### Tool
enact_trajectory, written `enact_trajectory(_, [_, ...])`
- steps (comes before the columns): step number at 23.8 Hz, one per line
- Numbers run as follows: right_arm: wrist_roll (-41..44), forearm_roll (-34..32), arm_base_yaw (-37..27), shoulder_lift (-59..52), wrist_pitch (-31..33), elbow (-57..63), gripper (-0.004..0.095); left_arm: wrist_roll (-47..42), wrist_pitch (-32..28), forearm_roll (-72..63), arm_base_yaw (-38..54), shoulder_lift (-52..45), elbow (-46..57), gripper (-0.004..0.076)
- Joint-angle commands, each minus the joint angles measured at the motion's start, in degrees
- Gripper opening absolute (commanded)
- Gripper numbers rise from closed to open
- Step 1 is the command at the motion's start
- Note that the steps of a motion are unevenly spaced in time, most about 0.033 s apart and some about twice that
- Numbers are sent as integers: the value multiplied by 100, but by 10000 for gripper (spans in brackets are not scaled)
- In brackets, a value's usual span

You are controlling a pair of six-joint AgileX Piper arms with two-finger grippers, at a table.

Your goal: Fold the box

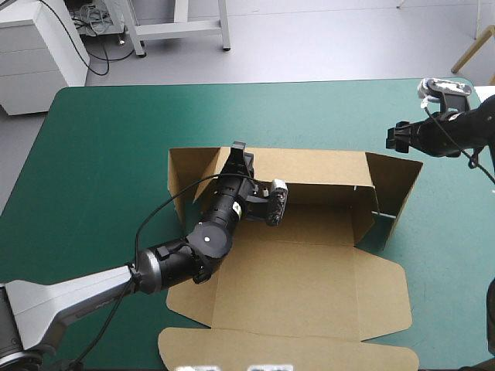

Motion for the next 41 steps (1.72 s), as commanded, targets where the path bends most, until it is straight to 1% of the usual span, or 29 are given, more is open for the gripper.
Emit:
enact_trajectory(1, [-143,151,5,128,293,-205,728,-13,210,-12,-11,-159,-100,-10])
enact_trajectory(4, [-272,161,5,156,572,-182,719,-13,210,-12,-11,-159,-100,-10])
enact_trajectory(7, [-424,161,5,134,1084,-182,658,-13,210,-12,-11,-159,-100,-10])
enact_trajectory(9, [-422,221,5,13,1084,13,624,-13,223,-12,-11,-159,-100,-10])
enact_trajectory(11, [-604,304,5,-195,1084,415,596,-13,223,-12,-11,-159,-100,-10])
enact_trajectory(14, [-827,395,5,-486,1073,872,579,-13,223,-12,-11,-159,-100,-10])
enact_trajectory(18, [-1112,624,5,-886,908,1426,576,-13,223,-12,-11,-159,-100,-10])
enact_trajectory(20, [-1361,851,5,-1163,792,1746,576,-13,223,-12,-11,-159,-100,-10])
enact_trajectory(24, [-2502,1558,5,-1729,240,2625,576,-13,223,-12,-11,-159,-100,-10])
enact_trajectory(29, [-3587,2106,5,-1923,-60,3244,576,-13,223,-12,-11,-159,-100,-10])
enact_trajectory(31, [-3945,2373,5,-1931,-194,3380,576,-13,223,-12,-11,-159,-100,-10])
enact_trajectory(34, [-4201,2721,5,-1931,-213,3437,576,-13,237,-12,-11,-159,-100,-10])
enact_trajectory(38, [-4137,2485,5,-1935,-144,3437,576,-13,254,-12,-11,-159,-100,-10])
enact_trajectory(39, [-3993,2279,5,-1935,-216,3437,576,-76,254,-12,-11,-159,-100,-10])
enact_trajectory(41, [-3907,2079,5,-1935,-230,3437,576,-70,254,-12,-11,-159,-100,-10])
